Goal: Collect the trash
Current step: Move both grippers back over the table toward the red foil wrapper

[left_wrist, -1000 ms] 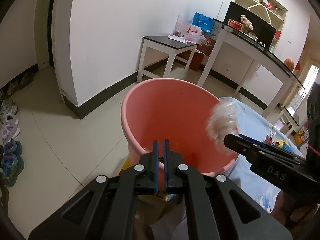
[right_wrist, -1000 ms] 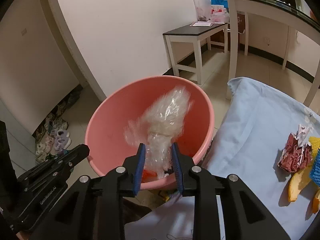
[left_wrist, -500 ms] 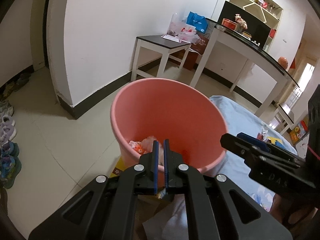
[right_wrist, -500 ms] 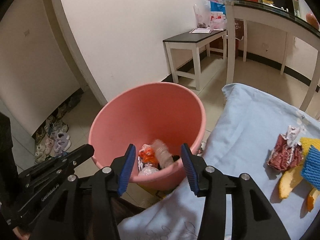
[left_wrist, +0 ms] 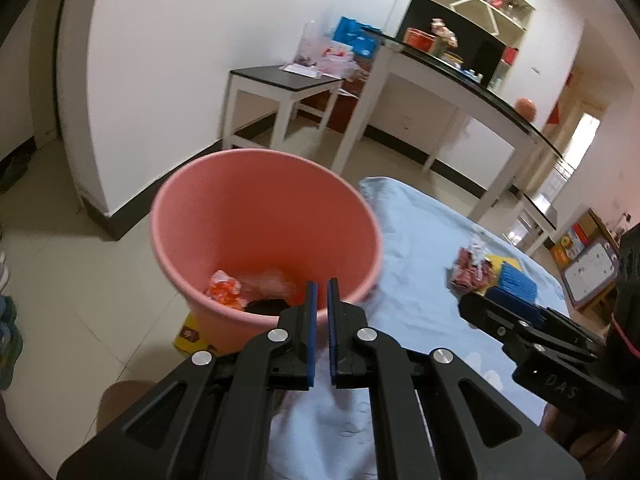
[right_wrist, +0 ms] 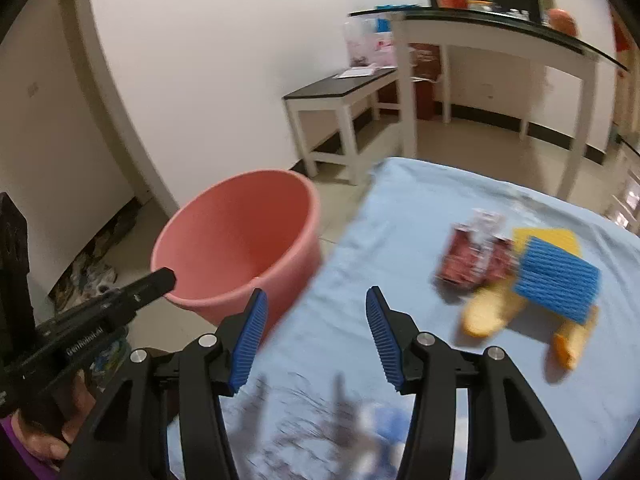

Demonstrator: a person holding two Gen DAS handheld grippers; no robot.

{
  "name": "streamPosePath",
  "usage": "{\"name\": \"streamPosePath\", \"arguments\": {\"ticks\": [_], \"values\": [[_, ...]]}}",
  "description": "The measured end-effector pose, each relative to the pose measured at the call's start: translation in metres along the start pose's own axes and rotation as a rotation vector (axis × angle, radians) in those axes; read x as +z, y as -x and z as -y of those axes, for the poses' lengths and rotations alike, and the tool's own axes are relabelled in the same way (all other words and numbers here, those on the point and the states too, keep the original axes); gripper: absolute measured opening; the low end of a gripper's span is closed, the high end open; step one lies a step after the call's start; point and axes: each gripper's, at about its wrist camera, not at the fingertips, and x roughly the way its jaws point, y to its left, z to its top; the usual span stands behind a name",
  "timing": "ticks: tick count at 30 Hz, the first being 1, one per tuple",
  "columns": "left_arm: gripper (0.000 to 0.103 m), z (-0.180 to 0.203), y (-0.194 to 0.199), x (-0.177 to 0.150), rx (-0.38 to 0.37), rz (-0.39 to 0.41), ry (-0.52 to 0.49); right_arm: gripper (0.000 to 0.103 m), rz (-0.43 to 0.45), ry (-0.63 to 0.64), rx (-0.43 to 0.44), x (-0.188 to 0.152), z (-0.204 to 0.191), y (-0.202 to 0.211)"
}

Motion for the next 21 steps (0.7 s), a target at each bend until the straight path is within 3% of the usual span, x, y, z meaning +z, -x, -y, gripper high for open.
{"name": "streamPosePath", "arguments": {"ticks": [13, 21], "values": [[0.005, 0.071, -0.023, -0.007, -0.082, -0.074, -0.112, 0.053, 0.075, -0.182, -0.14, -0.031, 0.104, 0.062], [0.005, 0.118, -0.053, 0.003, -0.153, -0.121, -0.203, 0.054, 0.103, -0.265, -0.157, -0.043, 0.144, 0.082]]}}
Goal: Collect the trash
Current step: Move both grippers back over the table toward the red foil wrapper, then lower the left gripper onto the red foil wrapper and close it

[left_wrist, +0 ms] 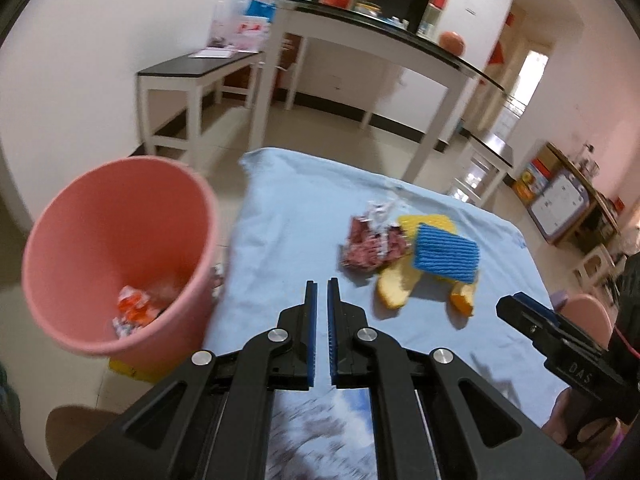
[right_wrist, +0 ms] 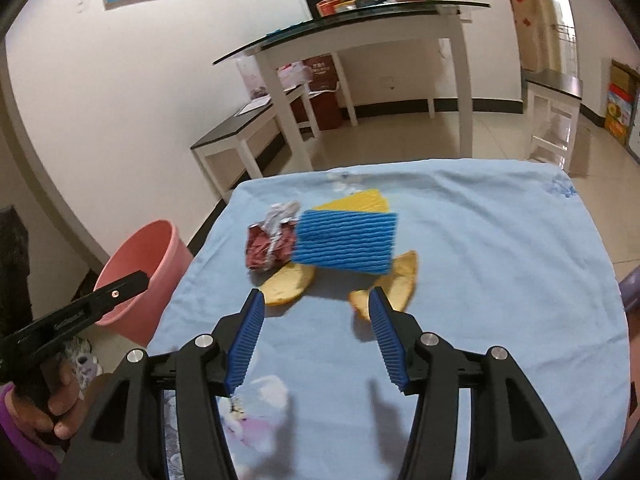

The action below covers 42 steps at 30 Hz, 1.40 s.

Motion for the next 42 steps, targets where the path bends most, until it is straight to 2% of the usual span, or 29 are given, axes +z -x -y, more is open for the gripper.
{"name": "streamPosePath", "arguments": {"ticks": [4, 9, 17, 23, 25, 28, 31, 34, 38, 42], "values": [[0.005, 0.019, -0.026, 0.013, -0.035, -0.026, -0.048, 0.055, 0.014, -0.015, -0.009, 0.004, 0.016, 0.002], [0.005, 0.036, -0.065, 0.028, -0.057, -0.071, -0.057, 0.059, 0.023, -0.044, -0.008, 0.011, 0.035, 0.002], [0.005, 0.04, -0.109, 0.04, -0.001, -0.095, -0.058, 0.06, 0.01, -0.071, -0.005, 0.018, 0.052, -0.013], [0.005, 0.038, -0.126, 0.039, 0.005, -0.107, -0.056, 0.06, -0.003, -0.074, 0.001, 0.022, 0.058, -0.024], [0.005, 0.035, -0.126, 0.039, 0.011, -0.106, -0.048, 0.06, -0.005, -0.073, 0.005, 0.023, 0.059, -0.026], [0.005, 0.037, -0.112, 0.04, -0.036, -0.085, -0.028, 0.06, -0.004, -0.066, 0.014, 0.023, 0.058, -0.028], [0.005, 0.048, -0.093, 0.036, -0.047, -0.047, -0.089, 0.06, 0.003, -0.056, 0.024, 0.024, 0.054, -0.028], [0.005, 0.06, -0.083, 0.025, -0.065, -0.05, -0.137, 0.06, 0.004, -0.053, 0.037, 0.024, 0.05, -0.026], [0.005, 0.061, -0.076, 0.014, -0.049, -0.046, -0.147, 0.066, 0.009, -0.064, 0.049, 0.02, 0.049, -0.02], [0.005, 0.056, -0.068, 0.01, -0.038, -0.042, -0.133, 0.067, 0.012, -0.073, 0.047, 0.017, 0.05, -0.013]]}}
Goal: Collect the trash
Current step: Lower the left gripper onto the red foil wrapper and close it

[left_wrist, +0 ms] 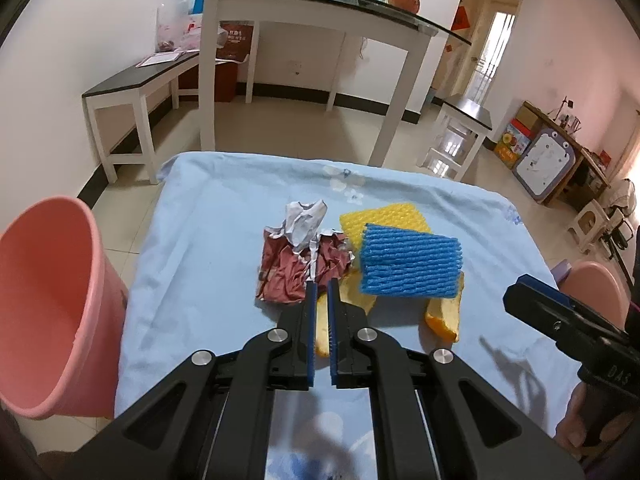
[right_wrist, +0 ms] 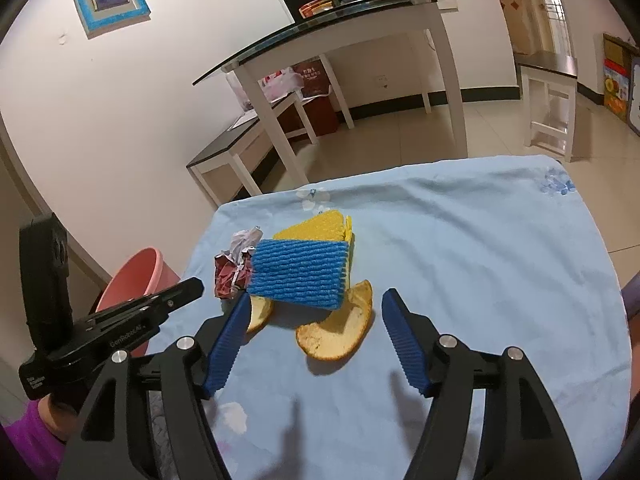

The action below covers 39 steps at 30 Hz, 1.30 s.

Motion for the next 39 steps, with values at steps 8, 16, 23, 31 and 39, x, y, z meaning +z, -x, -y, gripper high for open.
{"name": "streamPosePath", "arguments": {"ticks": [8, 16, 23, 31, 39], "values": [[0.005, 0.015, 0.033, -0.015, 0.012, 0.041, -0.048, 0.068, 0.009, 0.038, 0.025, -0.009, -0.015, 0.015], [0.005, 0.025, 0.082, -0.065, -0.155, 0.159, -0.018, 0.068, 0.0, 0.059, 0.028, -0.032, -0.025, 0.036], [0.005, 0.046, 0.097, -0.091, -0.046, 0.134, -0.09, 0.068, 0.013, 0.066, 0.014, -0.043, -0.029, 0.056], [0.068, 0.053, 0.111, -0.103, -0.058, 0.143, -0.108, 0.068, 0.018, 0.09, 0.028, -0.054, -0.037, 0.068], [0.084, 0.046, 0.122, -0.106, -0.074, 0.162, -0.081, 0.068, 0.028, 0.091, 0.023, -0.057, -0.037, 0.075]]}}
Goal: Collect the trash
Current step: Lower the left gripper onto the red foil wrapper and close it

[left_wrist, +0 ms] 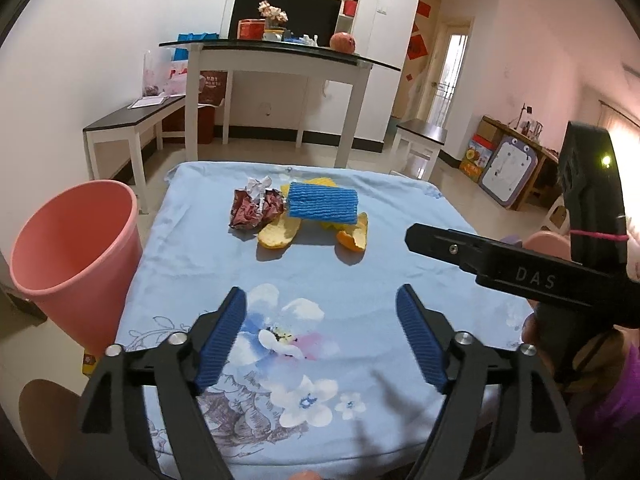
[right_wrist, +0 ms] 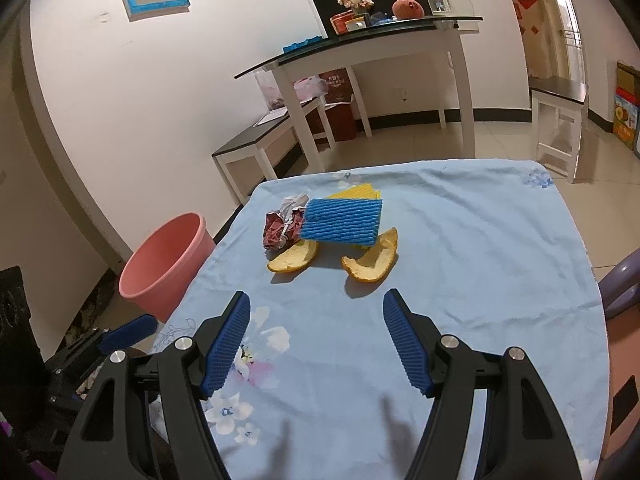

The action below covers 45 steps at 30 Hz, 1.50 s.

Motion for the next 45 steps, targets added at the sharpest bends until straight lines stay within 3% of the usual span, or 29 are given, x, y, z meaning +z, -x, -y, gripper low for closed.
{"name": "streamPosePath", "arguments": {"ticks": [12, 15, 23, 28, 37, 45], "values": [[0.089, -0.005, -0.012, 0.005, -0.039, -0.059, 0.0, 0.068, -0.004, -0.012, -0.008, 0.003, 0.009, -0.007], [0.089, -0.011, -0.022, 0.012, 0.015, -0.062, -0.005, 0.068, 0.0, -0.017, -0.02, 0.008, 0.013, -0.011], [0.089, -0.043, -0.064, 0.04, 0.073, -0.08, 0.032, 0.068, 0.019, -0.023, -0.049, 0.022, 0.028, -0.024], [0.088, -0.057, -0.096, 0.058, 0.075, -0.077, 0.03, 0.068, 0.032, -0.024, -0.059, 0.039, 0.037, -0.041], [0.064, -0.077, -0.151, 0.075, 0.069, -0.128, 0.04, 0.068, 0.016, -0.033, -0.031, 0.058, 0.051, -0.075], [0.062, -0.093, -0.182, 0.084, 0.079, -0.156, 0.06, 0.068, -0.001, -0.069, 0.001, 0.071, 0.065, -0.102]]}}
